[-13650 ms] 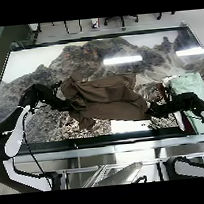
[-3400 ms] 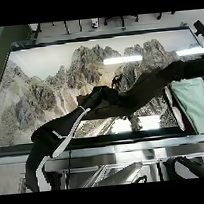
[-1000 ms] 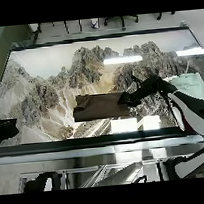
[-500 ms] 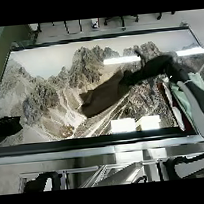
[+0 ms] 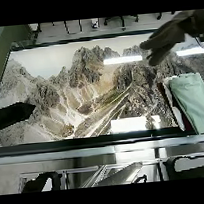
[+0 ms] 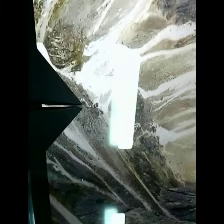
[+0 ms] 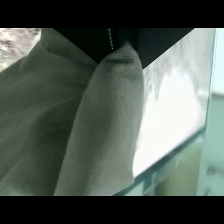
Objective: Fold the shirts.
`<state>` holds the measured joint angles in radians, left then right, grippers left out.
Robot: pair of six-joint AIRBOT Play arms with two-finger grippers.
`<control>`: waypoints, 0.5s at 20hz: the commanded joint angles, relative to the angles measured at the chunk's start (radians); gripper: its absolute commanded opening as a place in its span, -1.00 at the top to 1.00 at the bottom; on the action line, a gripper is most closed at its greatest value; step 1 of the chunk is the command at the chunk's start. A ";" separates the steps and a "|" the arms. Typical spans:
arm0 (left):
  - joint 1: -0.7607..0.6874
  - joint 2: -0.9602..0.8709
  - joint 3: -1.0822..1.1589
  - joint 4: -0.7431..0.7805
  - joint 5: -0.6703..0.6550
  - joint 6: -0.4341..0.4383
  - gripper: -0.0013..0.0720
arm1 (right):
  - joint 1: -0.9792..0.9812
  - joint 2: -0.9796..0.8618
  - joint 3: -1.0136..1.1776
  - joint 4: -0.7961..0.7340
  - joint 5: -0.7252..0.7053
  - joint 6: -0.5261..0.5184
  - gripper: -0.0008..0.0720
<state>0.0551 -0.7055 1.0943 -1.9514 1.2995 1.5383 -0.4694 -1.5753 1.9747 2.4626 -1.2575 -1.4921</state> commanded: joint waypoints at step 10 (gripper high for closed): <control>-0.333 -0.230 0.006 -0.039 -0.156 0.010 0.92 | -0.296 0.246 -0.055 -0.592 -0.587 0.380 0.91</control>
<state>-0.2089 -0.8894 1.0996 -1.9888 1.1805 1.5459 -0.7502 -1.4246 1.9724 2.0899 -1.7252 -1.1976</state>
